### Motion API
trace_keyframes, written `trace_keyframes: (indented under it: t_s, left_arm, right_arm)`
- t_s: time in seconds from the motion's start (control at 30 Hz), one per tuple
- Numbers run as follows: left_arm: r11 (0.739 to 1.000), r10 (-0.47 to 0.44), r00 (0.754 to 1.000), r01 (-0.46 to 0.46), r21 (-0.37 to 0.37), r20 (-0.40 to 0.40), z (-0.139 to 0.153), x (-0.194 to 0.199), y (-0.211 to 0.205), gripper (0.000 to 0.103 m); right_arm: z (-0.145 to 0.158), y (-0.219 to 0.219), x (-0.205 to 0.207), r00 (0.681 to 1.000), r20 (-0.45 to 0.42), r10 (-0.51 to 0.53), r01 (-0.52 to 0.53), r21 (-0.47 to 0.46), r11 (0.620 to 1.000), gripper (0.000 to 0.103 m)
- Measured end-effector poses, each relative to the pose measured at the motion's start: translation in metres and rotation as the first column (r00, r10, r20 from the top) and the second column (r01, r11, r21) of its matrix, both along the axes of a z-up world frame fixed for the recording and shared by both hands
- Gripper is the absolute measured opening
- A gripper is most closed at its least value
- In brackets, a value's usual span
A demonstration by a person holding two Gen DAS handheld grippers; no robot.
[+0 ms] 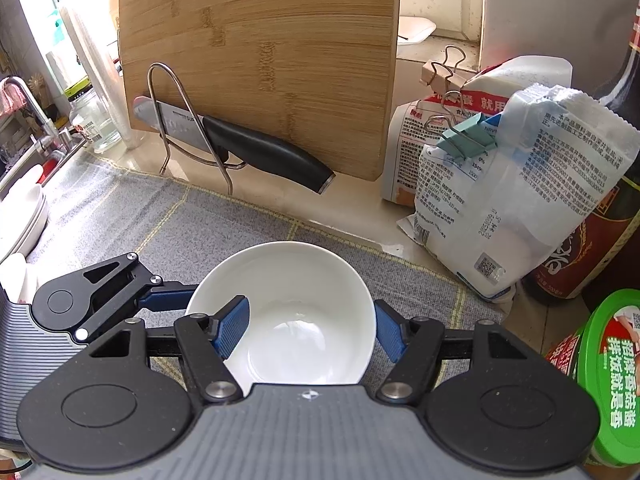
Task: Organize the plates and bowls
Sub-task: 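Lift the bowl with the right gripper and carry it toward the bowl stack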
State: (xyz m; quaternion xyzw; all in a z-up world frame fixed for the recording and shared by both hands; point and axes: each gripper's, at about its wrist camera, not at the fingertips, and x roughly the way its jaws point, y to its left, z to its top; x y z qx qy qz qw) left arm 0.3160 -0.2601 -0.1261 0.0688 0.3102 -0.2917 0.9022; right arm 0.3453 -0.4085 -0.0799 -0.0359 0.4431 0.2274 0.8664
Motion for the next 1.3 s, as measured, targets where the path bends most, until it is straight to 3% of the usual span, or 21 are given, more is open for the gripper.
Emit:
trace_keyframes:
  t_s: [0.7, 1.3]
  left_arm:
    - [1.000, -0.003, 1.000, 0.004, 0.020, -0.023, 0.002, 0.000, 0.002, 0.092]
    - [0.998, 0.048, 0.998, -0.047, 0.035, -0.044, 0.040, -0.046, 0.027, 0.091]
  right_arm:
    - [0.006, 0.000, -0.006, 1.000, -0.003, 0.011, -0.011, 0.038, 0.999, 0.078]
    - [0.026, 0.019, -0.051, 0.996, 0.009, 0.088, -0.088, 0.059, 0.994, 0.078]
